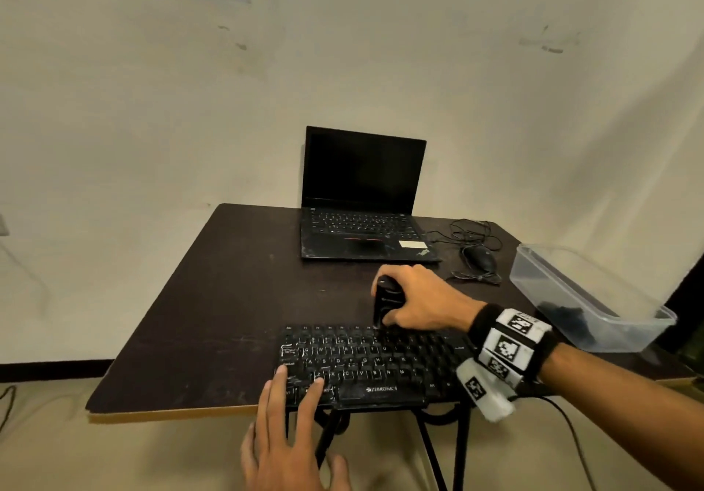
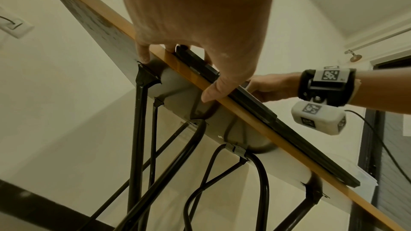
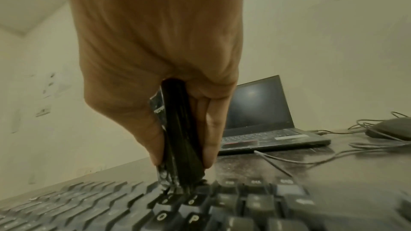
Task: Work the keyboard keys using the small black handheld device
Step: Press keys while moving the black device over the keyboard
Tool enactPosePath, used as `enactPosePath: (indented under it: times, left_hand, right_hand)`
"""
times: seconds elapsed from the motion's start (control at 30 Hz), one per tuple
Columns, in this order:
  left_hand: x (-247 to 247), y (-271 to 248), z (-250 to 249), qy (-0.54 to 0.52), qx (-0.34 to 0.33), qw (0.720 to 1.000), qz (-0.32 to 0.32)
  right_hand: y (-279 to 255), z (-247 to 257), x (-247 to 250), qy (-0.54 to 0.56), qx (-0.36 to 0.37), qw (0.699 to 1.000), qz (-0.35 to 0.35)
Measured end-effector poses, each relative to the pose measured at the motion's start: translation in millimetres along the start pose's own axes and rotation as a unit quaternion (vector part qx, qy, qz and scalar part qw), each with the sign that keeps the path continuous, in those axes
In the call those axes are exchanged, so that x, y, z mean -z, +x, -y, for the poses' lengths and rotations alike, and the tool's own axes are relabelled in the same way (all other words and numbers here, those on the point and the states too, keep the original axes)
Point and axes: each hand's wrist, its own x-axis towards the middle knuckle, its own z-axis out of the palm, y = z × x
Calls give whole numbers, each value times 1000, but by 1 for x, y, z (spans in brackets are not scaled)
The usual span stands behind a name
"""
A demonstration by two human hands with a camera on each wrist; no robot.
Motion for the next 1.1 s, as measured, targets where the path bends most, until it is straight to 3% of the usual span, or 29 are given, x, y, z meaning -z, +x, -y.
enactPosePath:
  times: [0.1,0.27,0.43,0.53,0.83,0.93,1.1]
  left_hand:
    - [2,-3,-2,-22,3,1000,-8]
    - [6,-7,-4,-39,-3,999,-31]
    - [9,-8,-2,-36,0,999,-33]
    - [9,-11,0,-38,-3,999,-33]
    - [6,-12,-6,-82,19,996,-29]
    - [5,-11,-8,-94,27,995,-30]
    - [6,-14,-5,-88,22,995,-29]
  right_hand:
    - [-1,4,-4,46,19,999,-9]
    - [31,66,-36,93,103,990,0]
    - [58,114,-52,71,156,985,18]
    - [53,99,-38,38,137,990,25]
    - [-19,-29,11,25,-23,999,-5]
    - [-21,-17,5,32,0,999,-11]
    - [21,57,-34,76,110,991,-13]
